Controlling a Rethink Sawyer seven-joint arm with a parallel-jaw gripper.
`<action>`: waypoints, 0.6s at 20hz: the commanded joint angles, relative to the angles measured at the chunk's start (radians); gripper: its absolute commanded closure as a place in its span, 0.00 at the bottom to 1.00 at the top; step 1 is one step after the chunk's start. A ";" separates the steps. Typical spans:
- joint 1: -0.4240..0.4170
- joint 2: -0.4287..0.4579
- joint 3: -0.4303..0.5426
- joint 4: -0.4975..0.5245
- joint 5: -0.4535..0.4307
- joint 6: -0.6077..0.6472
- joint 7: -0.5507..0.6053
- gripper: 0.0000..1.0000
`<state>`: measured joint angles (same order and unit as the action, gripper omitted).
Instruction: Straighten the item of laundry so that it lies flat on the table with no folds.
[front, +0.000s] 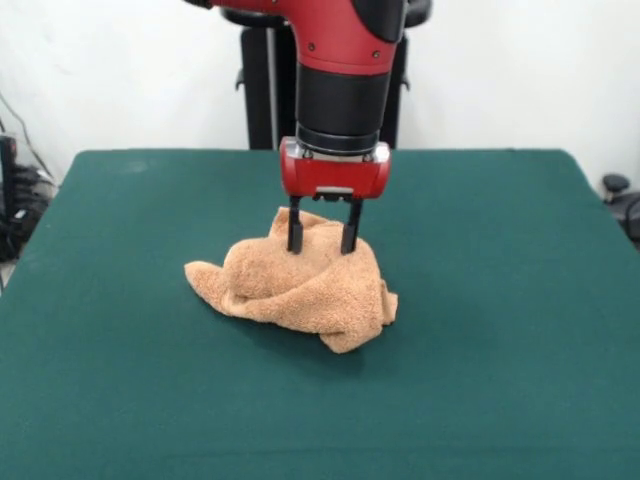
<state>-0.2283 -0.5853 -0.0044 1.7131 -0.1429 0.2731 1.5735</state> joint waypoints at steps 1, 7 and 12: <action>0.027 0.063 0.089 0.043 -0.025 -0.021 0.113 0.00; 0.033 0.159 0.078 -0.001 -0.043 -0.063 0.107 0.00; 0.050 0.198 0.054 -0.021 -0.048 -0.113 0.122 0.00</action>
<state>-0.2240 -0.4933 -0.0041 1.7073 -0.1489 0.2334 1.5735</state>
